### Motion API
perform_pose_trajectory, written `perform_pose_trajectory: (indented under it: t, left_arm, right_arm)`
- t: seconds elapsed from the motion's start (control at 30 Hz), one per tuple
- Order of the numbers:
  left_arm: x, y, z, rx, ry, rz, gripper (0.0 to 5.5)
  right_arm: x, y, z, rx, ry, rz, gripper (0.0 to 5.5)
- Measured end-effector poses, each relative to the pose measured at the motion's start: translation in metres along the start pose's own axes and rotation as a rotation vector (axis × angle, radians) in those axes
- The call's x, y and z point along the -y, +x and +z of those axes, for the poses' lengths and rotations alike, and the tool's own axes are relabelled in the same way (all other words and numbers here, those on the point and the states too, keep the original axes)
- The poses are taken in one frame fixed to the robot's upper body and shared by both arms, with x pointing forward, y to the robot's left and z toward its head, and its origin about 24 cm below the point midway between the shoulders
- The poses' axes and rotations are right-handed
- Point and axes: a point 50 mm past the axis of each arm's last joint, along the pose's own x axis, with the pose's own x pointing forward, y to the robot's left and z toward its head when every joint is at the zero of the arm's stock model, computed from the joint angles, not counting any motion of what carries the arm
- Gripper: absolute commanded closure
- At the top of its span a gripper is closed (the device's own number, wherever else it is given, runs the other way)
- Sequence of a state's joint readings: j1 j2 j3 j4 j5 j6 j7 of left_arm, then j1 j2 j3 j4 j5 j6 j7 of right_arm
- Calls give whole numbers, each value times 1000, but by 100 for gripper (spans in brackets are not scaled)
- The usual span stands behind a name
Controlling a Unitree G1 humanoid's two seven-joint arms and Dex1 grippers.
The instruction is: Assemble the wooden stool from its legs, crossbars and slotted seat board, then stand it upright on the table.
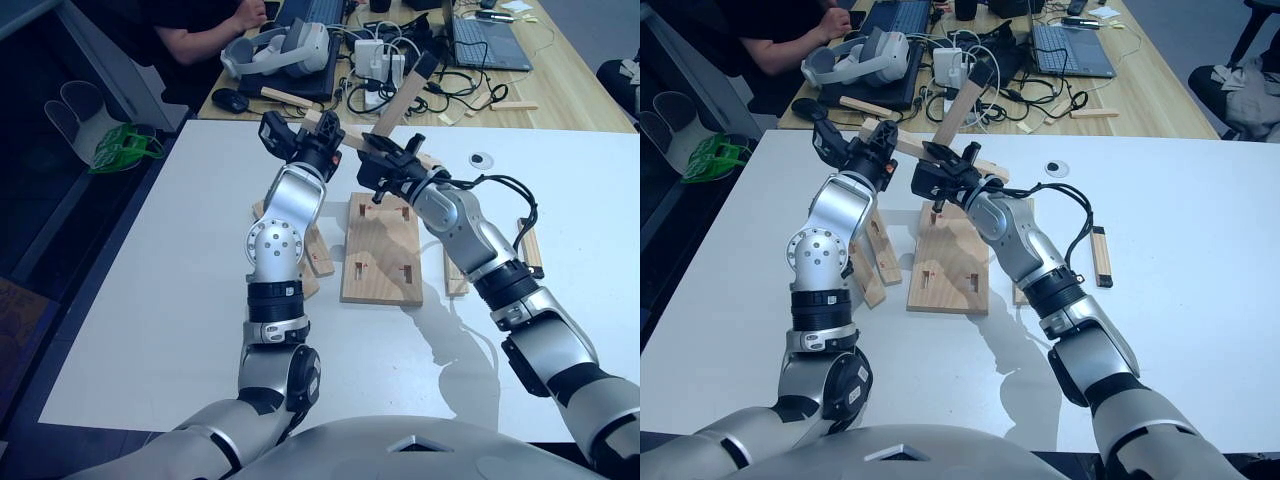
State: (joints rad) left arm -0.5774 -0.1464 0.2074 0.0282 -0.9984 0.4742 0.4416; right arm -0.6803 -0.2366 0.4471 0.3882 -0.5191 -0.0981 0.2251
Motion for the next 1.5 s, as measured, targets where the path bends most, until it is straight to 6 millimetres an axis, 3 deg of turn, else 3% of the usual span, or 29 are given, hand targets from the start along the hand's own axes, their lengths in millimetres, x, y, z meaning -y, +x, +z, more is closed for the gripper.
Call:
perform_pose_trajectory:
  t: [0.2, 0.23, 0.33, 0.57, 0.63, 0.77, 0.87, 1.0, 1.2, 1.5]
  left_arm:
    - [0, 0, 0, 2, -15, 2, 418]
    - [1, 0, 1, 6, -20, 4, 419]
    - [-1, 0, 5, 34, -43, 18, 447]
    - [-5, -1, 12, 90, -69, 57, 448]
    - [-2, 0, 13, 107, -23, 57, 448]
    - [35, 2, 20, 158, 120, -95, 448]
    - [41, 0, 26, 202, 207, -134, 448]
    - [39, -2, 34, 245, 240, -134, 448]
    - [41, -6, 41, 261, 268, -143, 448]
    - [36, -13, 47, 261, 316, -128, 448]
  right_arm:
    - [0, 0, 0, 4, -3, 1, 449]
    - [0, 0, 0, 6, -4, 3, 412]
    - [-5, -1, 4, 38, -19, 50, 366]
    - [-8, -5, 6, 57, -19, 161, 261]
    - [-10, -14, 6, 78, -13, 261, 235]
    - [-16, -51, -11, 5, 14, 529, 309]
    - [-15, -89, -32, -130, 44, 732, 375]
    - [-12, -120, -37, -220, 58, 931, 439]
    - [-30, -117, -32, -269, 93, 1086, 547]
    - [-53, -86, -17, -228, 119, 1052, 550]
